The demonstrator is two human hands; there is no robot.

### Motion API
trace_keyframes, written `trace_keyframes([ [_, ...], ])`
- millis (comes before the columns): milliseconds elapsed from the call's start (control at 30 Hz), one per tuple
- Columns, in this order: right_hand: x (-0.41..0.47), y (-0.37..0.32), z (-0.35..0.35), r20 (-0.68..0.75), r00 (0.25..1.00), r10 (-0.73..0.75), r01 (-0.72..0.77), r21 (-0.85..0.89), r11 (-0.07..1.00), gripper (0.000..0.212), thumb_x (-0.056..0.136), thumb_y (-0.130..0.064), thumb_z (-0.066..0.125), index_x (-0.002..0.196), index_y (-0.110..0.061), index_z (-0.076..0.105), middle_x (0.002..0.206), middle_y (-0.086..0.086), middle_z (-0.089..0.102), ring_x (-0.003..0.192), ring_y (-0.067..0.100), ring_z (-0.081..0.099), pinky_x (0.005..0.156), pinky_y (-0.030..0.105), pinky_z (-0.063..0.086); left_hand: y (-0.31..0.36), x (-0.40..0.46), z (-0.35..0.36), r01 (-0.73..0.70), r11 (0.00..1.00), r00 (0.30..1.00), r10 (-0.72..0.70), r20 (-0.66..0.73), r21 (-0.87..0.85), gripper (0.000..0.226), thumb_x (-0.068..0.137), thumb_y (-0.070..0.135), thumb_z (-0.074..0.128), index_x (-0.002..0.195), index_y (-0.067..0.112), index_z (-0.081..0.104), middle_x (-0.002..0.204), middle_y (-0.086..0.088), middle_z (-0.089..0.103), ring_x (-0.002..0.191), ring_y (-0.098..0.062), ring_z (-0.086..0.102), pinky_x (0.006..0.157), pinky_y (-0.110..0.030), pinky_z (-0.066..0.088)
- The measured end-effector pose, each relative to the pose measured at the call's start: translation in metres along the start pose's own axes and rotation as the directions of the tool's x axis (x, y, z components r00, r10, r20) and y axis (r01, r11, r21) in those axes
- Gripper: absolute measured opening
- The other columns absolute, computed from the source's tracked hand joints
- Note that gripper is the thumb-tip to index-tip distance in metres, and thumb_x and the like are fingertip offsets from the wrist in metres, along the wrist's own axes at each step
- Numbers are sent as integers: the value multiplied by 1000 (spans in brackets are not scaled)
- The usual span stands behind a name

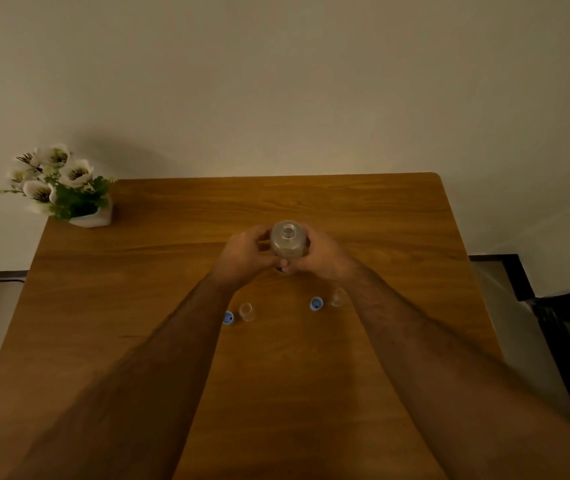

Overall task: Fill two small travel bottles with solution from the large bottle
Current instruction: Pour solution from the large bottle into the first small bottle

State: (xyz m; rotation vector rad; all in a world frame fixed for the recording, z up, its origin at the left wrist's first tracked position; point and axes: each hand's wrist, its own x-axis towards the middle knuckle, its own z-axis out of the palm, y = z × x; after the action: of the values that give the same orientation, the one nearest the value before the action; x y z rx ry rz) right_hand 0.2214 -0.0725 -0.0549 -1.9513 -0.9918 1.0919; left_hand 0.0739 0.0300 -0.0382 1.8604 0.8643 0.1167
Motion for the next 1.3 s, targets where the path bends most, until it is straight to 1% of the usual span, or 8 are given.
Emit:
trace_keyframes([
  [200,0,-1,-2,-6,1000,-21,21,12,1000,80,60,-24,91,129,-25,50,118,-10,60,111,12,57,93,37,51,3,-2,0,-22,997,1000,23,8,-72,71,65,14,85,129,20,56,124,3,64,109,-9,60,89,-31,51],
  [333,-5,-9,-11,-37,996,-80,82,41,996,79,61,-25,91,129,-24,50,117,-11,60,111,11,57,90,33,52,15,-2,-3,-61,995,998,61,4,-74,68,65,15,85,127,20,57,121,6,64,111,-12,60,94,-33,50],
  [500,-20,-31,-35,-110,979,-172,178,42,983,73,61,-33,91,124,-28,54,114,-13,62,106,8,60,84,26,53,45,-4,-14,-120,990,993,119,-24,-69,67,63,19,87,124,24,61,103,24,63,100,0,62,83,-20,52],
  [633,-35,-56,-61,-163,962,-218,232,71,970,71,64,-35,89,127,-25,57,115,-11,65,104,7,63,80,22,55,78,-10,-21,-184,976,982,176,-76,-117,66,63,21,87,124,28,62,103,23,67,98,3,65,76,-15,54],
  [867,-66,-112,-118,-269,913,-306,315,-11,949,76,65,-45,85,131,-27,52,120,-7,62,105,15,62,84,31,57,156,-23,-41,-327,921,941,296,-167,-212,58,74,20,81,129,15,61,115,3,70,102,-10,68,81,-28,57],
  [967,-85,-144,-145,-297,882,-366,375,-29,927,79,61,-51,81,131,-27,53,117,-9,63,103,10,62,81,26,56,195,-33,-55,-409,888,908,374,-189,-209,48,84,19,73,129,17,60,116,5,70,101,-9,68,71,-20,55],
  [1167,-119,-205,-194,-326,834,-446,465,-20,885,72,67,-38,81,132,-25,52,118,-9,66,105,9,65,83,29,57,266,-52,-79,-468,843,884,439,-163,-265,54,88,21,68,139,20,50,128,-1,64,110,-14,64,81,-35,57],
  [1300,-140,-238,-217,-355,791,-498,512,-63,857,72,72,-38,80,135,-24,49,121,-7,65,107,12,64,81,29,57,309,-63,-94,-526,811,850,487,-202,-258,53,88,24,68,138,22,51,128,-1,64,109,-14,64,79,-33,58],
])
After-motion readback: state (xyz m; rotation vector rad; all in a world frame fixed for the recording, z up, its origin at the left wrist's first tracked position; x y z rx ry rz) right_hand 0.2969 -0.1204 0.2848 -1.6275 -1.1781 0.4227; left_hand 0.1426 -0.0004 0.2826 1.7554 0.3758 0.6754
